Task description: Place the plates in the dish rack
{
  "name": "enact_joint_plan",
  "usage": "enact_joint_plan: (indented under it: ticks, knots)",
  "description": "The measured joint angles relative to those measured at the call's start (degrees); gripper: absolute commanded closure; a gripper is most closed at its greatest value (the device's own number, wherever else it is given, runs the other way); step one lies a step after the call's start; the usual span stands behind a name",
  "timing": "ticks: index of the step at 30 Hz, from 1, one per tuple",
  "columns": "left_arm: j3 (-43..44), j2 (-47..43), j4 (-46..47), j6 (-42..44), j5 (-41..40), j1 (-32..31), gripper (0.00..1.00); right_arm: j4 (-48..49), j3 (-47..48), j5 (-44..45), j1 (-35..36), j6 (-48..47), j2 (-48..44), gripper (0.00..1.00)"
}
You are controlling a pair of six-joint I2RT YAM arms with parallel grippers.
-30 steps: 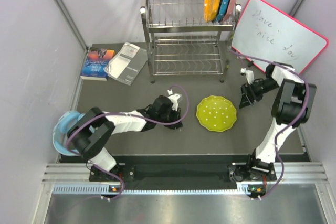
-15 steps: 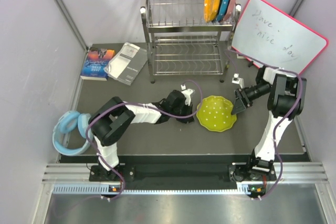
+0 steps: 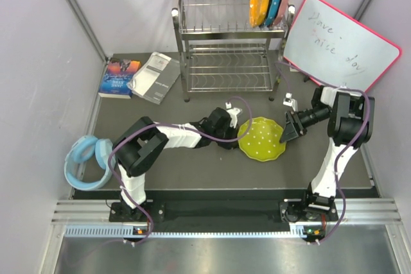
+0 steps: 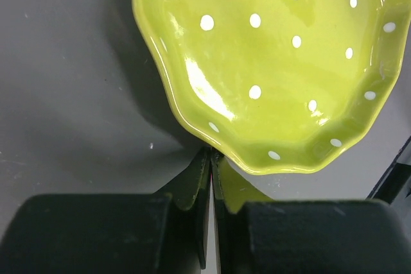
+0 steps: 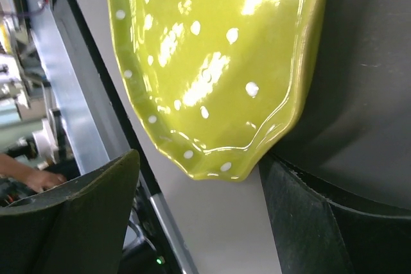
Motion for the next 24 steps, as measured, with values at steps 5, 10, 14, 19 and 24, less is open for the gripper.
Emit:
enact_joint_plan:
  ticks: [5, 10, 14, 19, 24]
  knots:
    - [0.31, 0.04, -0.44, 0.68, -0.52, -0.70, 0.91, 4.22, -1.92, -0.79, -0.09, 7.28, -1.62, 0.25]
    - [0.63, 0.57, -0.24, 0.66, -0.09, -1.25, 0.90, 8.92, -3.04, -1.99, 0.24, 15.41, -2.27, 0.28]
    - [2.03, 1.40, -0.52, 1.14, -0.72, -1.73, 0.79, 12.66, -4.28, -4.37, 0.52, 19.93, -2.75, 0.28]
    - [3.08, 1.38, -2.38, 3.32, -1.86, -2.08, 0.72, 16.52, -6.45, -4.92, 0.76, 23.17, -4.50, 0.28]
    - [4.15, 1.38, -4.24, 5.05, -2.38, -1.68, 0.67, 18.97, -6.99, -4.83, 0.81, 26.91, -4.94, 0.30]
